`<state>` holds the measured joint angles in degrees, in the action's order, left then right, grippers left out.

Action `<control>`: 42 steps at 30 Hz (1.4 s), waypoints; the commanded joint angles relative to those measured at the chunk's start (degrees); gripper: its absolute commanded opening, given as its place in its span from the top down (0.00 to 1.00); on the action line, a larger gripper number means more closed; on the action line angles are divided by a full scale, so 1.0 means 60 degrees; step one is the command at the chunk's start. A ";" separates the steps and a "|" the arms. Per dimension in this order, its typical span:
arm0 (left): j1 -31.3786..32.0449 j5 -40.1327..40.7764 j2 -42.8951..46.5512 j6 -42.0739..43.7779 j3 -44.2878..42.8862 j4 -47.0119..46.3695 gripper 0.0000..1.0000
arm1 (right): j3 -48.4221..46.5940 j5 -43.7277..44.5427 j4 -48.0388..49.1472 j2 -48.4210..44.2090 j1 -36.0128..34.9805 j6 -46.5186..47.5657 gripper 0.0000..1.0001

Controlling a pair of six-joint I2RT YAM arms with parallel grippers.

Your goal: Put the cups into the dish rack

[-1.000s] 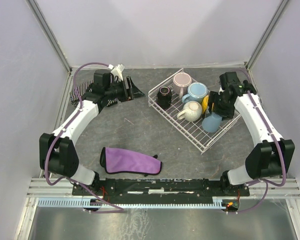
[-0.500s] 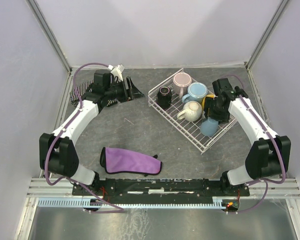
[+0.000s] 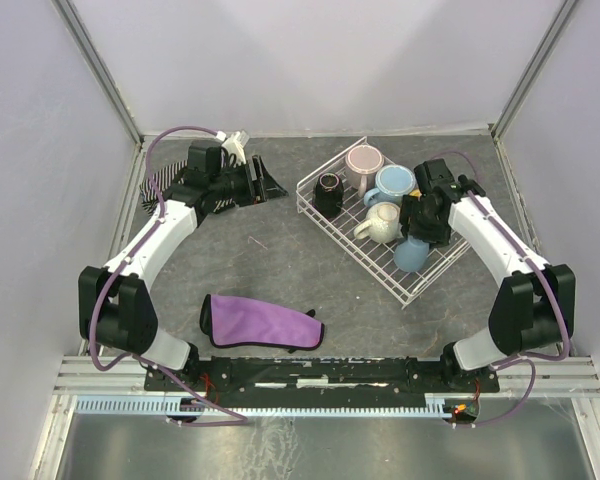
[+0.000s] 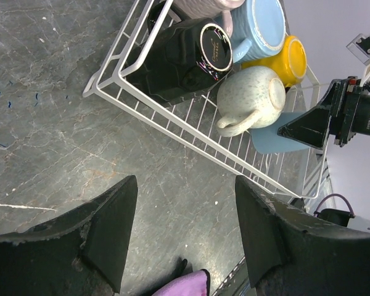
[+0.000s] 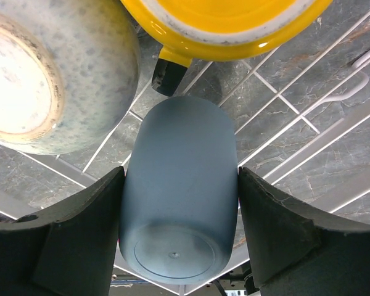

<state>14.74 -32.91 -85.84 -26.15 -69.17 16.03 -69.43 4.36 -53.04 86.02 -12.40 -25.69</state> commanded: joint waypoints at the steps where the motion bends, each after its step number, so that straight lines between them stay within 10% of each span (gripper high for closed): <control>1: -0.0011 0.0108 0.0456 0.0400 -0.0264 -0.0008 0.29 | 0.0042 0.0371 0.0379 -0.0109 -0.0077 -0.0099 0.64; 20: -0.0011 0.0145 0.0493 0.0389 -0.0140 -0.0020 0.28 | -0.0429 0.0283 0.0133 -0.0466 -0.0101 0.0034 0.00; 33: -0.0099 0.1603 0.0968 0.0392 0.0006 -0.0117 0.24 | -0.2356 0.1089 -0.1089 -0.1351 0.0081 0.0442 0.00; 42: -0.0127 0.4029 0.1707 0.0701 0.0262 -0.0979 0.01 | -0.3492 0.0220 -0.0380 -0.1466 0.3027 0.1014 0.00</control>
<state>14.28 -16.62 -79.42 -25.65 -67.83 15.35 -87.99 6.96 -57.43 77.28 0.54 -22.50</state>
